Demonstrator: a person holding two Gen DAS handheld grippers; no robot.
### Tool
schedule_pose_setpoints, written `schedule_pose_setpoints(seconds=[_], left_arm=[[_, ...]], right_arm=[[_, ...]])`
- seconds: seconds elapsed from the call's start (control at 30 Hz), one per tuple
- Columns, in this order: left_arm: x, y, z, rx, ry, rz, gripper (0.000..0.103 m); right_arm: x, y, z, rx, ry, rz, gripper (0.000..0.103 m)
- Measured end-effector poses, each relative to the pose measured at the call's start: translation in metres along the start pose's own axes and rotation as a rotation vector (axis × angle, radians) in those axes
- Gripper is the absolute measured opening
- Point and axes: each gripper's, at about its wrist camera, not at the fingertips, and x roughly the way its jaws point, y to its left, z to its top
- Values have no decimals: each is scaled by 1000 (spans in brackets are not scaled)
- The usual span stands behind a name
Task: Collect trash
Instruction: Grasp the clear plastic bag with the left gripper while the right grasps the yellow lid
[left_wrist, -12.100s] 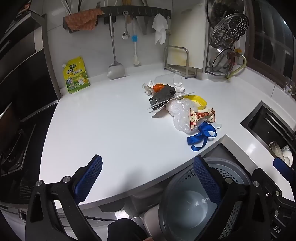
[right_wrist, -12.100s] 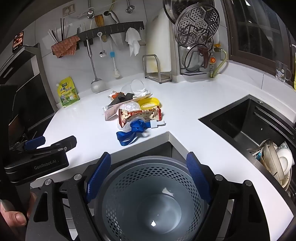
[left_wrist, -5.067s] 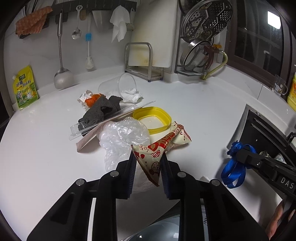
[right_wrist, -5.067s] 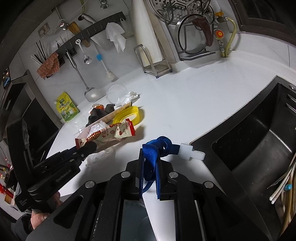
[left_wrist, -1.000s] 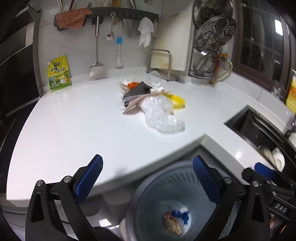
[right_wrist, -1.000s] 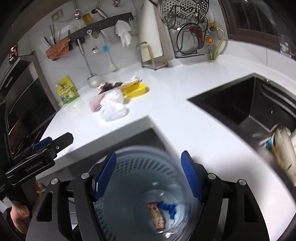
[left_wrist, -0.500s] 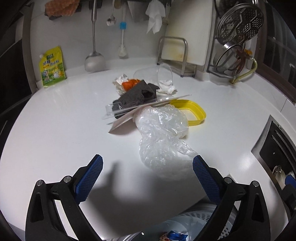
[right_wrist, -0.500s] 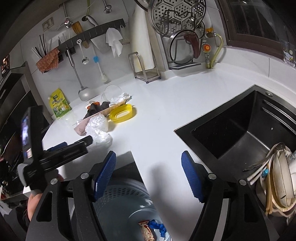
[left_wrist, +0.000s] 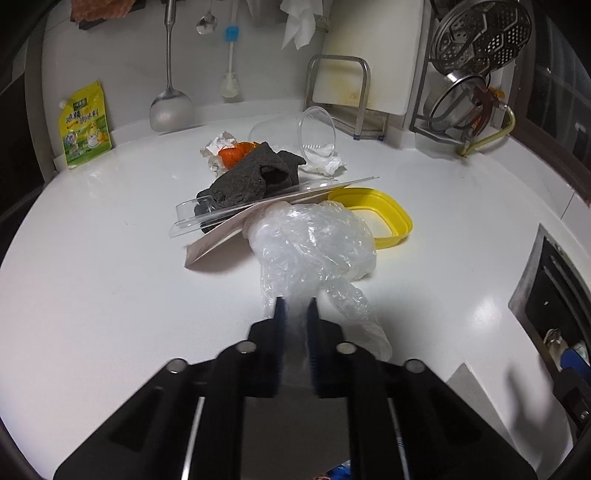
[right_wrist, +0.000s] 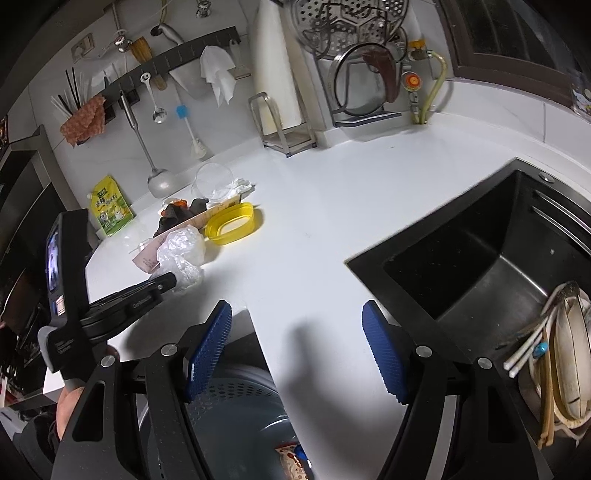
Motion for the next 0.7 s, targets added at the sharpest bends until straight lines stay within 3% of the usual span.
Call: schedule_pose_setpoints(seconds=[0.3, 0.7], left_arm=[[-26, 24, -7, 20, -52, 4, 8], [-38, 64, -14, 12, -45, 19, 8]], right_arm=[[47, 32, 27, -89, 68, 15, 70], [127, 83, 68, -197, 164, 23, 75]])
